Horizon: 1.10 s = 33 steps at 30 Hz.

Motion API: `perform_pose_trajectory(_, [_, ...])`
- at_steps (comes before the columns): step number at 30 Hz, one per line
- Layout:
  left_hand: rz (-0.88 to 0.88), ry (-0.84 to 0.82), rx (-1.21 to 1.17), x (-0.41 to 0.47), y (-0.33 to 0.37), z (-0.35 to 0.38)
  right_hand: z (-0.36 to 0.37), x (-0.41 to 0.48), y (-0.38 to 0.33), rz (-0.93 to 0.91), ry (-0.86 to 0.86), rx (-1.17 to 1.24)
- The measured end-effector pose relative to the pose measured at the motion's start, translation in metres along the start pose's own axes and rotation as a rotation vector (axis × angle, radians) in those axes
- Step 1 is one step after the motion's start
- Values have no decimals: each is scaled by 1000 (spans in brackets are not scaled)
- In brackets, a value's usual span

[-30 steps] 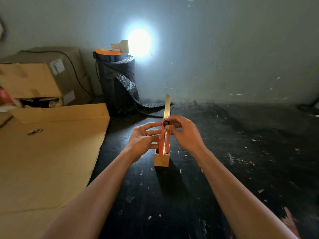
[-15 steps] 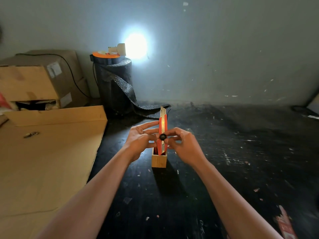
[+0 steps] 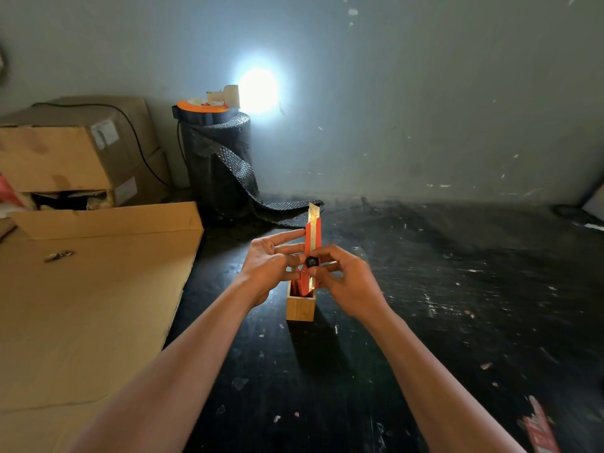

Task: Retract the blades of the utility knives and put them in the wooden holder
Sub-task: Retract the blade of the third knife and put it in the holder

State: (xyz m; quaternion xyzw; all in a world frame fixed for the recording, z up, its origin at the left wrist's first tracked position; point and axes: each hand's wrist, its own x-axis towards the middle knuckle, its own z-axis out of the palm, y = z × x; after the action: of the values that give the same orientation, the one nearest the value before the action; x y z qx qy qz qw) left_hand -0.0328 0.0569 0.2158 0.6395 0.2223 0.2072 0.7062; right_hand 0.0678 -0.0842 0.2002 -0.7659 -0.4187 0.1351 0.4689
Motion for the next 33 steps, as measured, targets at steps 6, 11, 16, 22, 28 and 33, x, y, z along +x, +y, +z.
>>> perform_pose_trajectory(6, [5,23,34,2,-9,3,-1,-2,4,8,-1,-10])
perform_pose_trajectory(11, [15,83,40,6,-3,2,0,-3,6,-9,-40,-52])
perform_pose_trajectory(16, [26,88,51,8,0,4,5,-1,7,-14,-12,-54])
perform_pose_trajectory(22, [23,72,51,9,-3,5,10,2,8,11,44,-45])
perform_pose_trajectory(28, [37,75,36,13,-1,4,10,5,12,-43,34,-87])
perform_pose_trajectory(33, [43,73,42,17,-2,5,10,7,13,-28,43,-29])
